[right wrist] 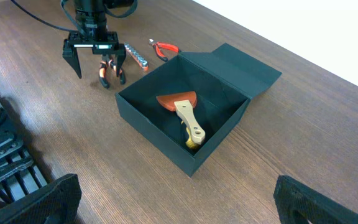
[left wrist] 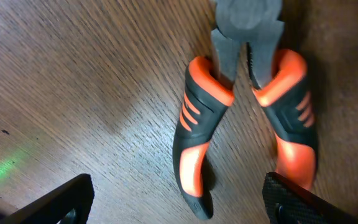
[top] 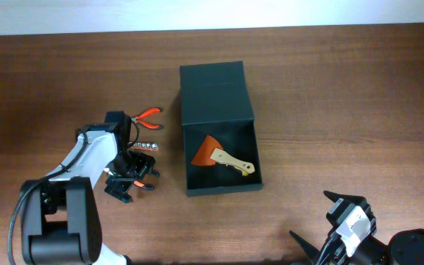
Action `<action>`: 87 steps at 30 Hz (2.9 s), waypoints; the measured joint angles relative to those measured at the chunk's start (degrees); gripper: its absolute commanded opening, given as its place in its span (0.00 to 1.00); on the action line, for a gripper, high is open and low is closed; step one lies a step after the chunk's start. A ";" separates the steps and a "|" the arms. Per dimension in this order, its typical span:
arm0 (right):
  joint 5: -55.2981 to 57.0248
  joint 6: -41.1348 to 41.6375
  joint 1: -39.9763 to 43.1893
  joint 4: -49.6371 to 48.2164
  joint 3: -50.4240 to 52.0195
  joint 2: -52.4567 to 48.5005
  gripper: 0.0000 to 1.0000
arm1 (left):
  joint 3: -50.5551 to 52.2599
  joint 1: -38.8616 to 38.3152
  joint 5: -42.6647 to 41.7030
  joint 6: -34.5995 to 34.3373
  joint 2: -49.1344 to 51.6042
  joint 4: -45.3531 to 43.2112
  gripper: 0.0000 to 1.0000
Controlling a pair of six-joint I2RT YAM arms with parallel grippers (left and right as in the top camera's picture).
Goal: Pack container
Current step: 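Move the left gripper to the orange-black needle-nose pliers and grasp, then carry the pliers into the green box and release them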
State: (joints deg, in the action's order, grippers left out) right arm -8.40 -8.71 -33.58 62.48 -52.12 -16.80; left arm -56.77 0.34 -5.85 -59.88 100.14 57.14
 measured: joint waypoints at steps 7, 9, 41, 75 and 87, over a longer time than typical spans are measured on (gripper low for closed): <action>0.00 0.00 0.00 0.00 0.00 0.00 0.99 | -0.02 0.00 -0.20 -0.44 0.22 0.00 0.73; 0.00 0.00 0.00 0.00 0.00 0.00 0.99 | -0.02 0.00 -0.17 -0.44 0.22 -0.02 0.72; 0.00 0.04 0.00 0.00 0.00 0.00 0.99 | 0.15 0.00 -2.60 -0.83 2.27 -9.60 0.25; -0.02 0.22 0.00 0.00 0.00 0.00 0.99 | 2.54 -9.25 0.50 -1.51 -25.27 -11.13 0.03; 0.00 0.20 0.00 0.00 0.02 0.00 0.99 | -10.51 -31.63 0.76 -12.76 -14.43 -13.03 0.03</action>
State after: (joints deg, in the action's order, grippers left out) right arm -8.40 -8.51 -33.58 62.48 -52.10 -16.80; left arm -67.29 -31.29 -5.08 -72.64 85.71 44.12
